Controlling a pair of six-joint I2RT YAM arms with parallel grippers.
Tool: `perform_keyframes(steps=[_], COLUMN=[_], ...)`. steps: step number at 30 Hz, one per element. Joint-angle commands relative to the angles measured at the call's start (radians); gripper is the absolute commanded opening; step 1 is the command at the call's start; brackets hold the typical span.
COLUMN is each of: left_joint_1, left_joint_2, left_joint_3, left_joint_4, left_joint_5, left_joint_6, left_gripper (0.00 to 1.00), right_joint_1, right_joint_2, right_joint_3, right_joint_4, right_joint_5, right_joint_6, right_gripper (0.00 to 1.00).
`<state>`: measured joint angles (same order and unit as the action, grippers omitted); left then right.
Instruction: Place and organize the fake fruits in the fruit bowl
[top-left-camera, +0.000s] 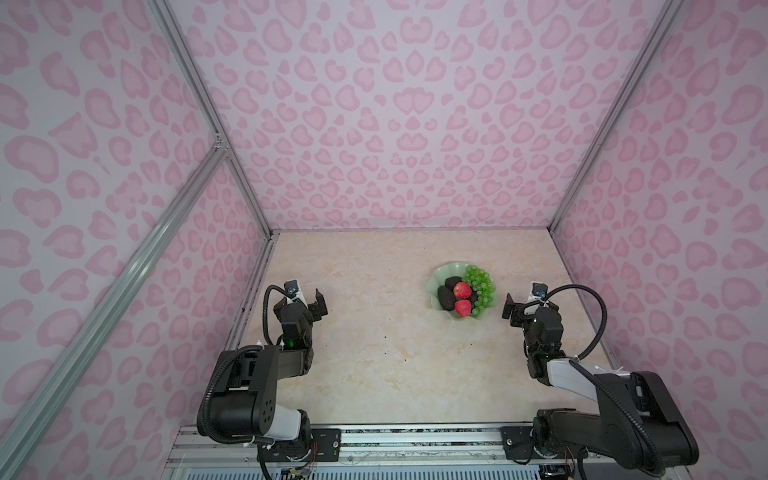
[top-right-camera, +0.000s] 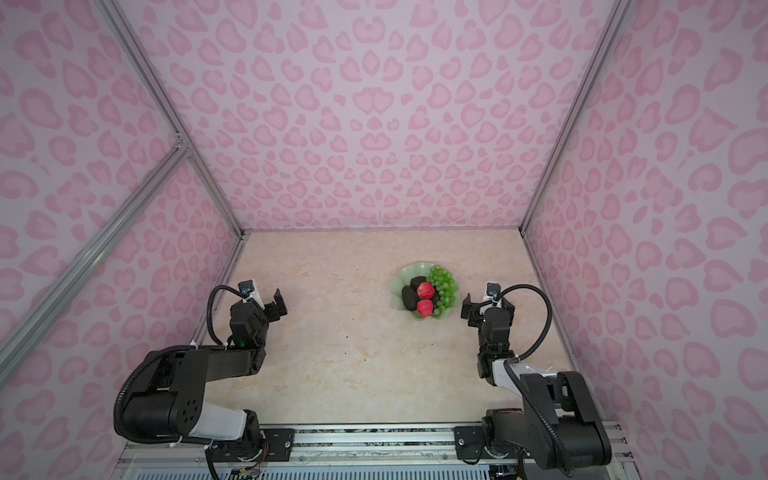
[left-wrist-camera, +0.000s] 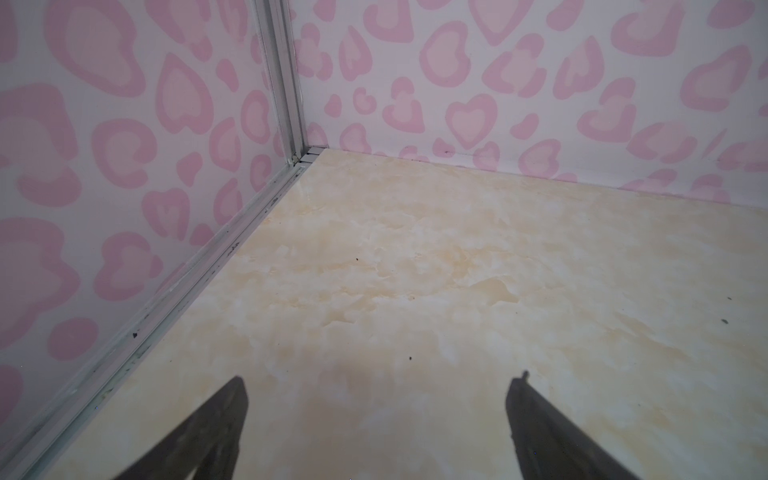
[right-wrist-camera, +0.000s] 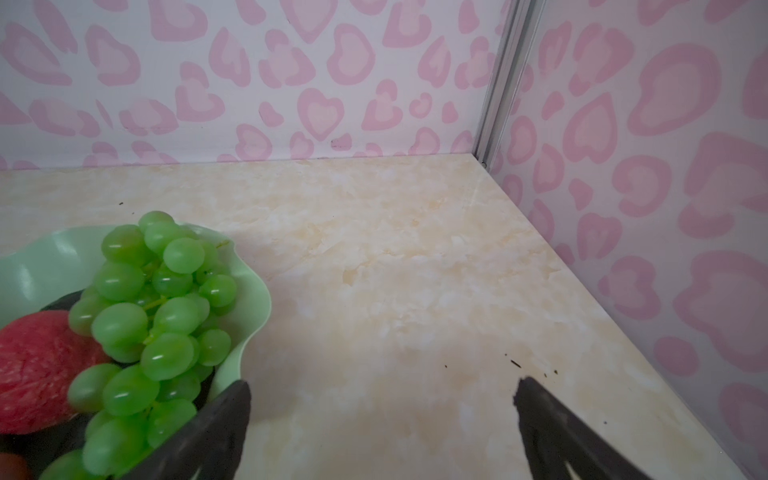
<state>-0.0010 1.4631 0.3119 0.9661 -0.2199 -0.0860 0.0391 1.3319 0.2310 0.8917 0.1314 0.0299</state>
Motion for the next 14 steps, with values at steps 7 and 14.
perform_keyframes(steps=[7,14], left_joint_1=[-0.001,-0.001], left_joint_2=[0.007,0.006], left_joint_3=[0.013,0.012], left_joint_4=[0.018,0.019], left_joint_5=[0.018,0.019], left_joint_6=[0.007,0.008], left_gripper=[0.98,0.98], right_joint_1=[-0.002,0.001], right_joint_2=[0.227,0.177], right_joint_3=[-0.038,-0.035], right_joint_4=[0.39,0.305], right_joint_5=[0.01,0.146], right_joint_6=[-0.017,0.03], right_gripper=[0.99,0.99])
